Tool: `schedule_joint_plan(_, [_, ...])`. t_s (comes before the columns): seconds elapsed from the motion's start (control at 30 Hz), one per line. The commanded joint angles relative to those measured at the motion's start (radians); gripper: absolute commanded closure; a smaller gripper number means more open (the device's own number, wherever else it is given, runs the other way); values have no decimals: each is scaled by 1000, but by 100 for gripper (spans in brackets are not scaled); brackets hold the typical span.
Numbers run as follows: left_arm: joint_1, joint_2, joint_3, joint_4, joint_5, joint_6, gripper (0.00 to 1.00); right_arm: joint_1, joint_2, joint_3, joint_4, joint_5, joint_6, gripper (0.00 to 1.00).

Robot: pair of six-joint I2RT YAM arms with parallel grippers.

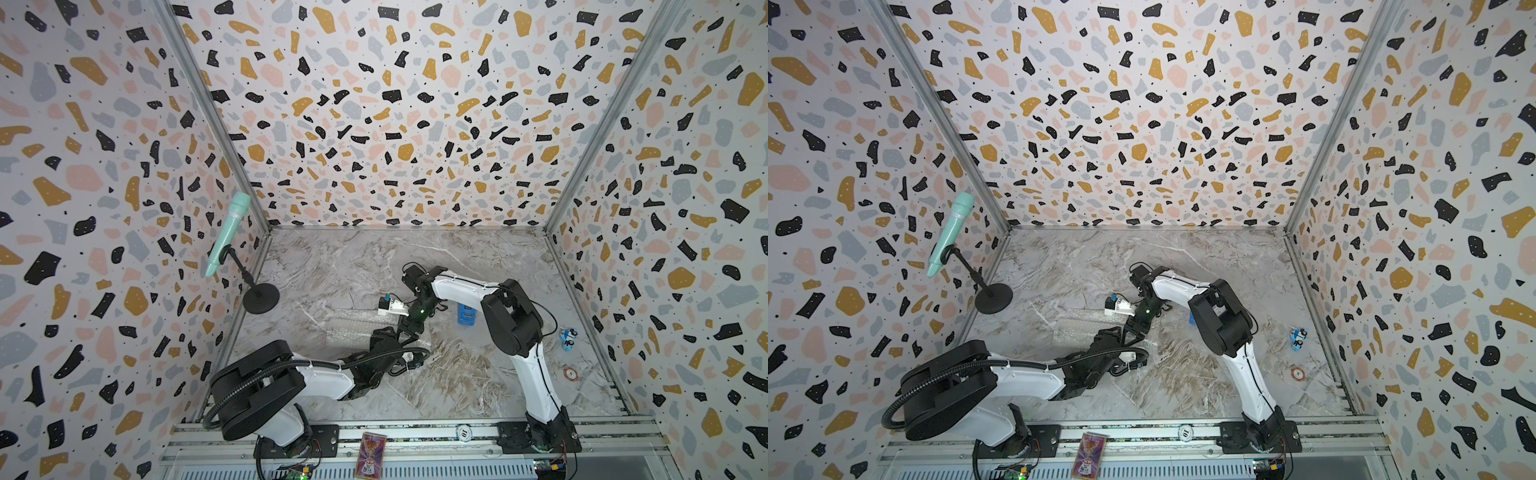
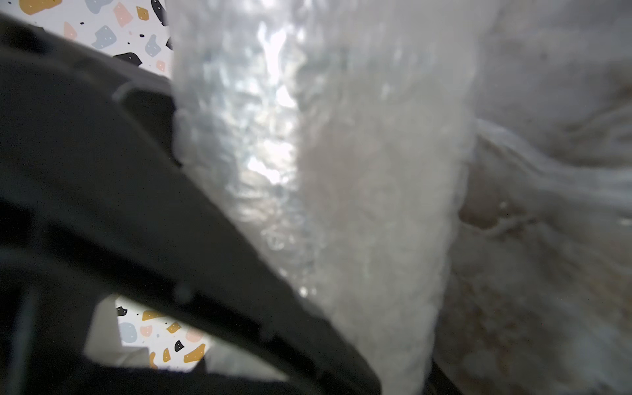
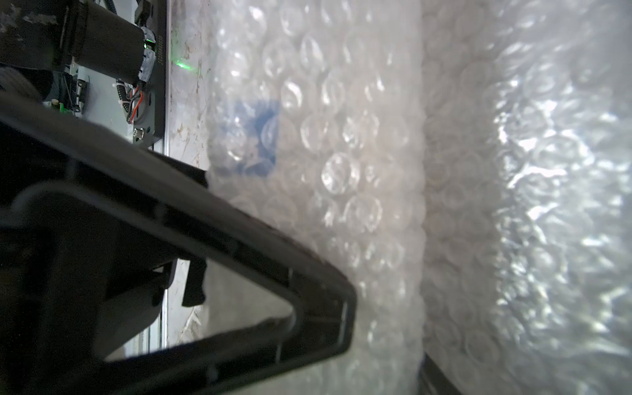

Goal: Wrap wine bottles in bubble wrap
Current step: Wrap the wine bottle in bubble wrap.

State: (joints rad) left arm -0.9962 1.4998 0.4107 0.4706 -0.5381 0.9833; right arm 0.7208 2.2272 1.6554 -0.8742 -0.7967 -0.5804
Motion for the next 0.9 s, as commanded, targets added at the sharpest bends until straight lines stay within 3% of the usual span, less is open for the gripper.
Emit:
schedule_joint_plan(0.0, [-5,-11,19,-29,11,-18,44,0,-19,-57,-48,98,9,45])
schedule_joint_plan(0.13, [-4,-15,25,-45,15,-30,47,-3,-48,-69,-38,108,13,39])
schedule_joint_plan(0.7, [-3,-39,53,-144,74,-67,49,-30,-166,-113,21,123,28,33])
schedule_joint_plan(0.87, [-3,-45,52,-156,78,-71,49,-45,-180,-126,47,141,55,26])
